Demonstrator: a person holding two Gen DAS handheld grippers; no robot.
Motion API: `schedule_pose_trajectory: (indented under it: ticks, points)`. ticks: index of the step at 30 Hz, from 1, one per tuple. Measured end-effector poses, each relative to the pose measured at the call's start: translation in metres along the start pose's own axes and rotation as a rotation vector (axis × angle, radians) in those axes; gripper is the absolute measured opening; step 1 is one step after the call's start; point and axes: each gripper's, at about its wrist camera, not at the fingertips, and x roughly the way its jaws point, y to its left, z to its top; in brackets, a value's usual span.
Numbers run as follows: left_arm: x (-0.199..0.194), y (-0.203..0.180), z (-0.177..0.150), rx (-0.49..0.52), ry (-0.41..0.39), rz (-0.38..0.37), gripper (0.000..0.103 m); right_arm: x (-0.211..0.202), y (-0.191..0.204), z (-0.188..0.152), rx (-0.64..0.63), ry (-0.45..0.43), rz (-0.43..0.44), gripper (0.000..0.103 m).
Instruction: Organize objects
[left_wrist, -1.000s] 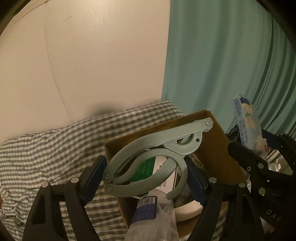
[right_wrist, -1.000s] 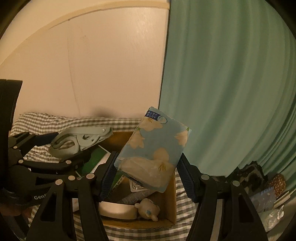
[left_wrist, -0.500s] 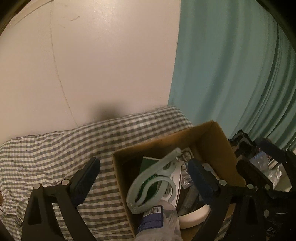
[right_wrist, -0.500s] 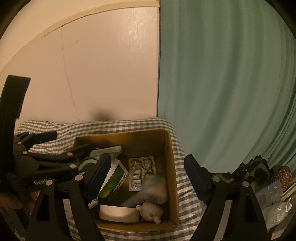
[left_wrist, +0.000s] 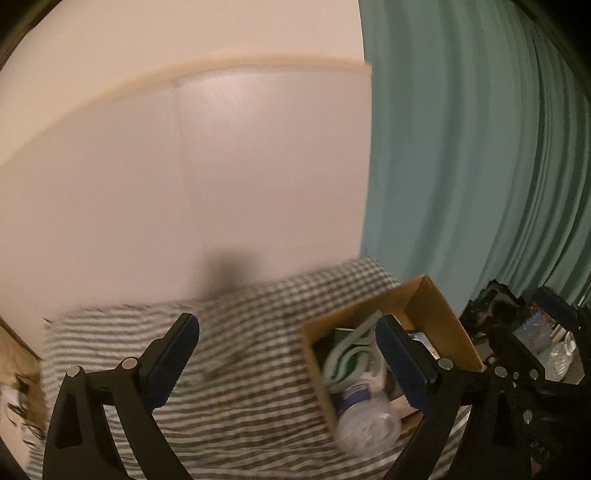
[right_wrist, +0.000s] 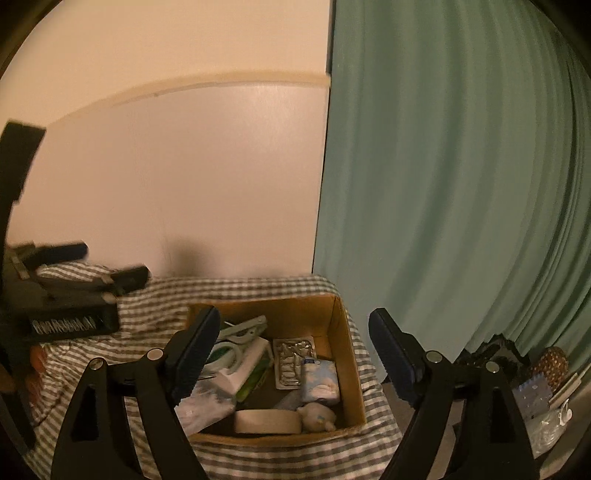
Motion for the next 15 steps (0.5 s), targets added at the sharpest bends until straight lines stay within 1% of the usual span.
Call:
schedule_pose_trajectory:
  ticks: [2,3,5,7,8,12,13,15]
  points:
    - [-0.029,0.015,0.001,0.004,-0.044,0.016,0.101,-0.019,0.006,-0.002,0.013,-0.022,-0.02,0.084]
    - [-0.042,0.022,0.002,0.0,-0.068,0.027,0.103,-0.028,0.009,-0.001,0.015,-0.024,-0.009,0.084]
    - [-0.071,0.04,0.003,-0.018,-0.119,0.041,0.103,-0.046,0.017,0.003,0.012,-0.021,0.017,0.085]
    - [-0.098,0.054,0.001,-0.037,-0.161,0.032,0.103,-0.071,0.027,0.008,-0.011,-0.045,0.017,0.091]
    - [-0.11,0.062,-0.001,-0.047,-0.182,0.029,0.103,-0.08,0.032,0.01,-0.023,-0.054,0.015,0.092]
    - [-0.142,0.084,-0.017,-0.071,-0.244,0.052,0.103,-0.114,0.056,0.018,-0.072,-0.099,0.02,0.098]
    - [-0.148,0.09,-0.026,-0.073,-0.26,0.069,0.103,-0.119,0.062,0.019,-0.085,-0.108,0.022,0.102]
    - [-0.153,0.097,-0.04,-0.089,-0.278,0.108,0.103,-0.128,0.073,0.019,-0.095,-0.143,0.019,0.103]
